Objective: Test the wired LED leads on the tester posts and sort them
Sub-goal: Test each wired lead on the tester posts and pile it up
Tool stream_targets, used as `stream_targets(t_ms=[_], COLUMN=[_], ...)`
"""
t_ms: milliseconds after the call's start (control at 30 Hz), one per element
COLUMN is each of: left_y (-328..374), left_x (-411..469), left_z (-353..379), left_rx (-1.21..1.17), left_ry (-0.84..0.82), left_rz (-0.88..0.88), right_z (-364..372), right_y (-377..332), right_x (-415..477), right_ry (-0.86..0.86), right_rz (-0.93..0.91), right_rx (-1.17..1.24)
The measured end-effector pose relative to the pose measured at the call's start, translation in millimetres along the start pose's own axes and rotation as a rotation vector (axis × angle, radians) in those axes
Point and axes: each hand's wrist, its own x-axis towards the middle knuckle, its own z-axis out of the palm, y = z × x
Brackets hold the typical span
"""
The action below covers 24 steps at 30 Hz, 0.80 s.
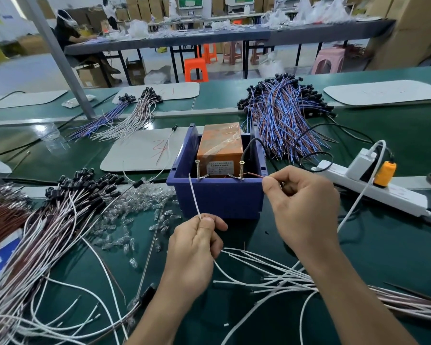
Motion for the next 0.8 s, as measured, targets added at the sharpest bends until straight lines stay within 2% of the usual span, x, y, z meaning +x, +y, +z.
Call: stream_targets(t_ms=[300,800], left_y=[3.7,3.9], left_x=[9.3,7.0], left_z=[4.7,3.3], left_rx=[-0.038,-0.032], left_ry=[-0.046,-0.047], left_rz=[-0.076,-0.051], right_z=[-0.9,-2.0], right_y=[-0.9,-4.7], right_x=[-0.2,-2.0], right_ry=[-0.007,-0.002], right_rz=[-0.014,0.017], right_rx=[-0.014,-0.061])
